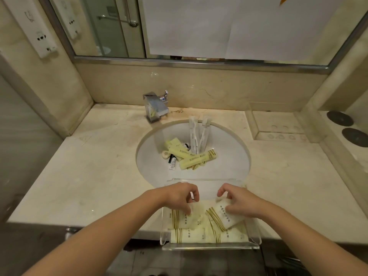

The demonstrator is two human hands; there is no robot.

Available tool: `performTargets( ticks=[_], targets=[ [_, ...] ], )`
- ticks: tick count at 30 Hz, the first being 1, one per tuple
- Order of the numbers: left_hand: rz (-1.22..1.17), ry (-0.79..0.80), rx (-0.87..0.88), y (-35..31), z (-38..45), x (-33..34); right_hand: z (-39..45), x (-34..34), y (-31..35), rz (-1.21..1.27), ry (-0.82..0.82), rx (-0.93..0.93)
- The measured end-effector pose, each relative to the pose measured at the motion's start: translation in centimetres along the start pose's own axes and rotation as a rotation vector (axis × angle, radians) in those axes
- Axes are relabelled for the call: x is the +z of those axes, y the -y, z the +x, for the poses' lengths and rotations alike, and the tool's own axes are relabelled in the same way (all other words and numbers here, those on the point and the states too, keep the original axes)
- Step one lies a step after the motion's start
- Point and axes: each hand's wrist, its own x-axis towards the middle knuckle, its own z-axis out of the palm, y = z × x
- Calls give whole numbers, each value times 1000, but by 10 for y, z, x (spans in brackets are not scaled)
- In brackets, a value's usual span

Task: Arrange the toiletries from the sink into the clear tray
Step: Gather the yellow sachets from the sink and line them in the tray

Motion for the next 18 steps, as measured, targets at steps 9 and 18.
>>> performTargets(
  ticks=[9,18],
  targets=[
    [45,-47,22,-2,3,20,-6,14,2,-314,8,-94],
    [101,-72,26,-1,0,24,-8,15,1,-197,-26,-124]
  ],
)
